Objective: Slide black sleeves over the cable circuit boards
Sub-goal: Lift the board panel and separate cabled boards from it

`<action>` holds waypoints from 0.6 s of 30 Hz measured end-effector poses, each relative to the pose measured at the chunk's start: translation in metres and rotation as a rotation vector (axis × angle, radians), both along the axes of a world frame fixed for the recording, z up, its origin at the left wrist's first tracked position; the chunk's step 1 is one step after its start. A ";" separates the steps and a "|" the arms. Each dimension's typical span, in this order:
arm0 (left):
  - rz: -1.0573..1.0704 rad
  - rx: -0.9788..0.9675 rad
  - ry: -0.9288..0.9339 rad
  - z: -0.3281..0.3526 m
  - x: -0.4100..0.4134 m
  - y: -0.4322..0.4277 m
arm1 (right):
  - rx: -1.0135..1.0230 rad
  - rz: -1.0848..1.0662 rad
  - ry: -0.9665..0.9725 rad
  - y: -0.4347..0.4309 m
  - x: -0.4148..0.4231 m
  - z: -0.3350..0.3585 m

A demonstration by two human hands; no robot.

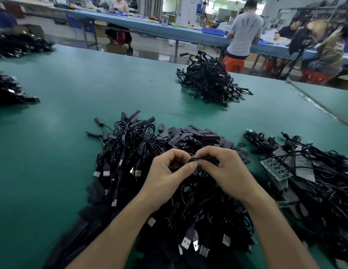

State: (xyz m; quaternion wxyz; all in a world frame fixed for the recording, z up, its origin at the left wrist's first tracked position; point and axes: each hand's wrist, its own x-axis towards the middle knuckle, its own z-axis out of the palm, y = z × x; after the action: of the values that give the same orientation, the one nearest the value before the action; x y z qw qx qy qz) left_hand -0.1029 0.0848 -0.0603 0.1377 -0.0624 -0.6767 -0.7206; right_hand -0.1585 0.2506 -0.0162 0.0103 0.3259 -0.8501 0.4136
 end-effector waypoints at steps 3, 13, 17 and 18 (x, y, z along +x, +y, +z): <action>0.020 0.037 -0.038 0.002 -0.001 0.000 | -0.067 0.028 -0.084 -0.001 -0.002 -0.008; 0.066 0.134 -0.091 0.004 -0.005 0.000 | -0.108 0.122 -0.231 -0.003 -0.015 0.000; 0.121 0.204 -0.047 0.009 -0.002 0.000 | -0.171 -0.103 -0.067 0.014 -0.015 0.008; 0.143 0.215 -0.008 0.013 0.000 0.000 | -0.171 -0.167 -0.013 0.023 -0.015 0.014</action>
State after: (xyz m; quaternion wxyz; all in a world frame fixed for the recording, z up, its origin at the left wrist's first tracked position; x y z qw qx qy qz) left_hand -0.1033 0.0848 -0.0474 0.1922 0.0041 -0.5988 -0.7775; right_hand -0.1738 0.2733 -0.0019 0.0667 0.2490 -0.8360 0.4844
